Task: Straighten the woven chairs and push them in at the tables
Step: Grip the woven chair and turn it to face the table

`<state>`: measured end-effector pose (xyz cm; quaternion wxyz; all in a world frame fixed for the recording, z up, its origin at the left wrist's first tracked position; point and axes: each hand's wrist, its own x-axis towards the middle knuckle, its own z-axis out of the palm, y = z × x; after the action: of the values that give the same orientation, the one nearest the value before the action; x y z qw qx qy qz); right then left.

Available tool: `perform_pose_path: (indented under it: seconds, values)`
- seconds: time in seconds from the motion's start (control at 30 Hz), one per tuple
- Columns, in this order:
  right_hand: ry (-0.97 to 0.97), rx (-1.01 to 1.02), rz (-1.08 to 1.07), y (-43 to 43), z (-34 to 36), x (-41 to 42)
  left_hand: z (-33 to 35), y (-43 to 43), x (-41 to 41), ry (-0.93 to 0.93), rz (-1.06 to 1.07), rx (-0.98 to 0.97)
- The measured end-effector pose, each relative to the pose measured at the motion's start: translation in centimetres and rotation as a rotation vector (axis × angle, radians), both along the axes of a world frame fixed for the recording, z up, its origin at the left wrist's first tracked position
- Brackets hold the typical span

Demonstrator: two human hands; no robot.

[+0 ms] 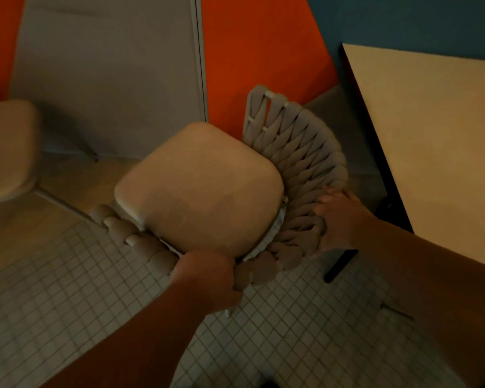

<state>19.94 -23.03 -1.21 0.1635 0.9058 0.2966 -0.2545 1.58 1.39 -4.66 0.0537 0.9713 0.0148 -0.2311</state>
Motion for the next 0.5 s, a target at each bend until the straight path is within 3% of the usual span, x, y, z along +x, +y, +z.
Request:
perform_pose_path:
  seconds: [0.17,0.5]
  values:
    - [0.014,-0.050,0.069,2.0,0.2,-2.8,0.5,3.8,-1.6,0.027,-0.044,0.014]
    - [0.024,0.081,0.001,7.3,-2.1,-8.1,0.4,13.2,-2.5,-0.008,-0.196,0.046]
